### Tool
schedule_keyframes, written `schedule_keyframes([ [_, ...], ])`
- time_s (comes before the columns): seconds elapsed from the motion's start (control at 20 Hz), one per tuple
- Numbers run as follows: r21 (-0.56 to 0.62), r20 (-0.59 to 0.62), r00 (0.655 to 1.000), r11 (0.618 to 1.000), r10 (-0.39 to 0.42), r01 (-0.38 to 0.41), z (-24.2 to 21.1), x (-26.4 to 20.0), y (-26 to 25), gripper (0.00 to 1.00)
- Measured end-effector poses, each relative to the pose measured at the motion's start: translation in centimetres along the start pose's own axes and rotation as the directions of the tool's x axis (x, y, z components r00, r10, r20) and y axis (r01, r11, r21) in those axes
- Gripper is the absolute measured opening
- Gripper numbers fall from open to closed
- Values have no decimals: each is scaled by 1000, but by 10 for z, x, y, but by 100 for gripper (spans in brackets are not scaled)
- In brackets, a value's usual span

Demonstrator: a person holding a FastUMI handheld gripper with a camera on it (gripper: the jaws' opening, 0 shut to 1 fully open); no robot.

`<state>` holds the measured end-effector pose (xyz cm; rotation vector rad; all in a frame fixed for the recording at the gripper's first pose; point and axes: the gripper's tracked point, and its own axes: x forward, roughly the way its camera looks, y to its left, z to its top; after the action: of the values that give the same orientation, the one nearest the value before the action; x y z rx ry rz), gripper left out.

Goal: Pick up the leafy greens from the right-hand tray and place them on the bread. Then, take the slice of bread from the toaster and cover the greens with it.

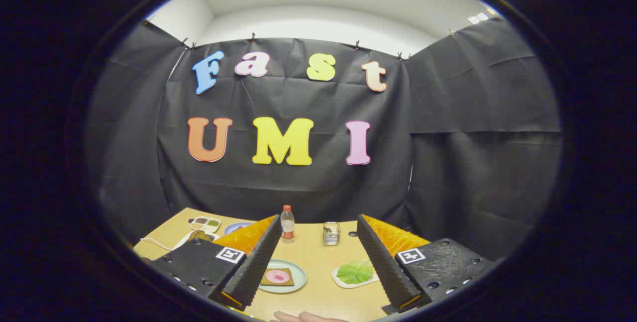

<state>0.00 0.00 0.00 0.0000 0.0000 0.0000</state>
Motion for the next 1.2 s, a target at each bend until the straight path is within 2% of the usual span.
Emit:
schedule_keyframes([
  [0.25, -35, 10, 1000, 999, -24, 24, 4, 7, -5, 95],
  [0.75, -57, 45, 999, 998, 24, -22, 11, 25, -6, 95],
  [1.0, -98, 43, 997, 993, 68, -63, 3, 54, -24, 95],
  [1.2, -118, -1, 995, 988, 97, -97, -26, 93, -49, 95],
])
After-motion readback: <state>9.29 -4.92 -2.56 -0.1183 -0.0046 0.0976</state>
